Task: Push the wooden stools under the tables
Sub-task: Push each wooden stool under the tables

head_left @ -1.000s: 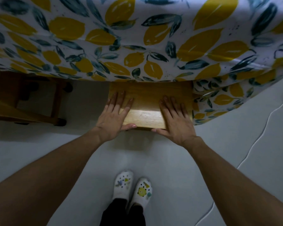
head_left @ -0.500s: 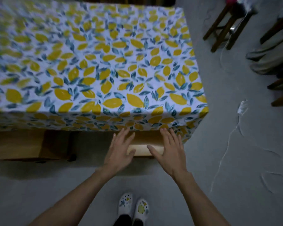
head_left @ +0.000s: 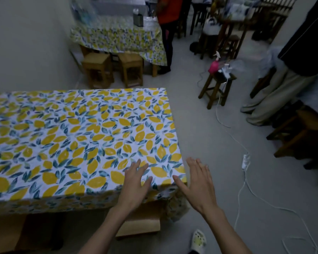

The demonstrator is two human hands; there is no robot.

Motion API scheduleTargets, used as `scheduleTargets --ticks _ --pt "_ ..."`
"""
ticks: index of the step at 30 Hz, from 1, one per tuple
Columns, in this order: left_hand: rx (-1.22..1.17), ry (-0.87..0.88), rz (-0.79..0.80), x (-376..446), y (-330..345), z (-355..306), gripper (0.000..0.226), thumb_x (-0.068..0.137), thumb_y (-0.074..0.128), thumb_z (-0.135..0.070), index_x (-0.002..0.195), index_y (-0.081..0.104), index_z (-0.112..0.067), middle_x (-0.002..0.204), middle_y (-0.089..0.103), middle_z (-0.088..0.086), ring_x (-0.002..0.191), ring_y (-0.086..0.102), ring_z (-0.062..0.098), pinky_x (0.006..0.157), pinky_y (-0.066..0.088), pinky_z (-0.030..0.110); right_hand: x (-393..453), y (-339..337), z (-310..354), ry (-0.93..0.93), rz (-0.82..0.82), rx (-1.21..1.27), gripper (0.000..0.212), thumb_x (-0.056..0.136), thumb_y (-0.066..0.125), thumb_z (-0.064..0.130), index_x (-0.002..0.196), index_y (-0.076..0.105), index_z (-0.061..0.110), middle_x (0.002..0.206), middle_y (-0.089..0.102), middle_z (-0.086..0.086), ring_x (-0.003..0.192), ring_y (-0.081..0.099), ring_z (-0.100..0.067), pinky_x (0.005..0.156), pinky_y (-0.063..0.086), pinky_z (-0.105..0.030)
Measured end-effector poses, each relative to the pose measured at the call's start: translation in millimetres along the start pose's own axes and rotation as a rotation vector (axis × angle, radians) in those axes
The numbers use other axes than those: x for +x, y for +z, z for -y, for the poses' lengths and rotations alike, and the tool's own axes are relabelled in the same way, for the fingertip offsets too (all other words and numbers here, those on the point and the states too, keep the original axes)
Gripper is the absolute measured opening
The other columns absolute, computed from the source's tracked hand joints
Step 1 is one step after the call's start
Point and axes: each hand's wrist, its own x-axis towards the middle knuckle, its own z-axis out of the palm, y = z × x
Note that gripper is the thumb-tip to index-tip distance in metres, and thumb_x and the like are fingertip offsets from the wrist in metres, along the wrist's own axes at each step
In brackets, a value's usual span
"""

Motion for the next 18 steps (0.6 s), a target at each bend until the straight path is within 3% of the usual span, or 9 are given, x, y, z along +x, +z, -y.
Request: scheduleTargets --ticks 3,14,18 --pt "-0.032 -0.022 -0.03 45.4 28.6 -38.3 0.048 0.096 0.048 -0.04 0.141 0.039 -0.03 0.157 0.017 -0.008 0.148 0.002 0.015 0.119 0.001 0.042 50.5 -24.7 -49.6 -0.013 0.018 -0.009 0.104 0.074 0.014 0.087 0.149 0.029 0.015 0.157 0.031 -0.002 0.148 0.016 -0.019 0.121 0.003 -0.037" --pt "-0.084 -0.161 -0.206 194.7 117.0 -170.3 0.042 0.095 0.053 -0.029 0.136 0.047 -0.023 0.156 0.027 0.007 0.147 0.01 0.026 0.118 0.011 0.051 237.9 -120.2 -187.1 -0.148 0.131 -0.05 0.073 0.092 0.041 0.062 0.148 0.03 0.017 0.156 0.031 -0.004 0.148 0.015 -0.022 0.122 0.004 -0.04" --pt "-0.089 -0.17 -0.275 263.2 124.7 -186.2 0.043 0.094 0.055 -0.025 0.136 0.049 -0.018 0.153 0.031 0.009 0.144 0.019 0.026 0.114 0.014 0.036 307.3 -122.2 -210.1 -0.206 0.151 -0.048 0.072 0.092 0.039 0.063 0.147 0.03 0.017 0.157 0.031 -0.004 0.148 0.015 -0.022 0.122 0.003 -0.039"
